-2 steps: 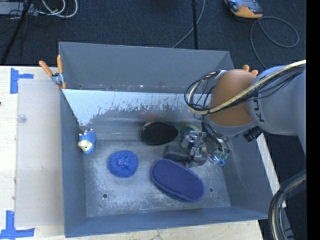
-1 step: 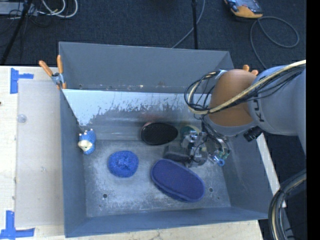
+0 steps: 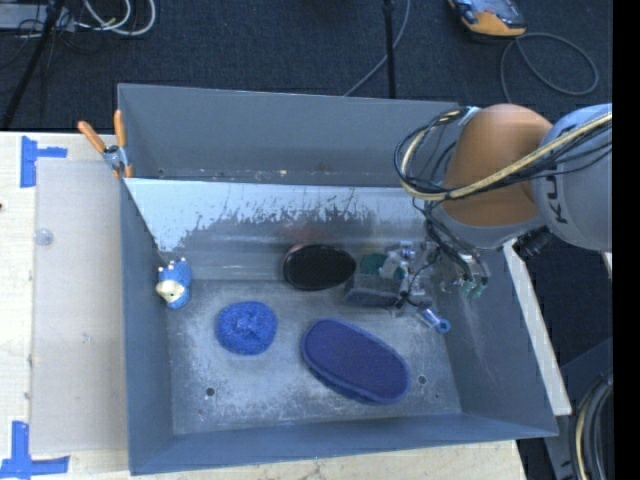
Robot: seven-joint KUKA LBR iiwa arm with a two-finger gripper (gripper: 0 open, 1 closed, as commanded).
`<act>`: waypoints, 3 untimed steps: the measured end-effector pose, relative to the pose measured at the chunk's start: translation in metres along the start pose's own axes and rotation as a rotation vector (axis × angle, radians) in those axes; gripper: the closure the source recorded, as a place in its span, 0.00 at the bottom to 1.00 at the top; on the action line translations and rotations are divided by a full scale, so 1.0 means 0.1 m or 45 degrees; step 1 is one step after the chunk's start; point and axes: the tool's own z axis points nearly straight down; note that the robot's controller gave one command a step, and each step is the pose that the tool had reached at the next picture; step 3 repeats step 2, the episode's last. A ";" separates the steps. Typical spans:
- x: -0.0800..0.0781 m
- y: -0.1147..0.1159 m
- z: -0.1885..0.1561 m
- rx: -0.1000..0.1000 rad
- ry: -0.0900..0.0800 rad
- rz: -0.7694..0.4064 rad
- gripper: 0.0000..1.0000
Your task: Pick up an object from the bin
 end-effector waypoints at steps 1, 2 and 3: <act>0.00 0.00 0.00 0.000 0.000 -0.001 1.00; -0.03 0.07 -1.65 0.000 -0.008 -0.037 1.00; -0.03 0.07 -1.65 0.000 -0.008 -0.037 1.00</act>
Offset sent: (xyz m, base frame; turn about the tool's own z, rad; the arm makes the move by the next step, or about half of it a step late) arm 0.0035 0.0073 0.1628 -0.0333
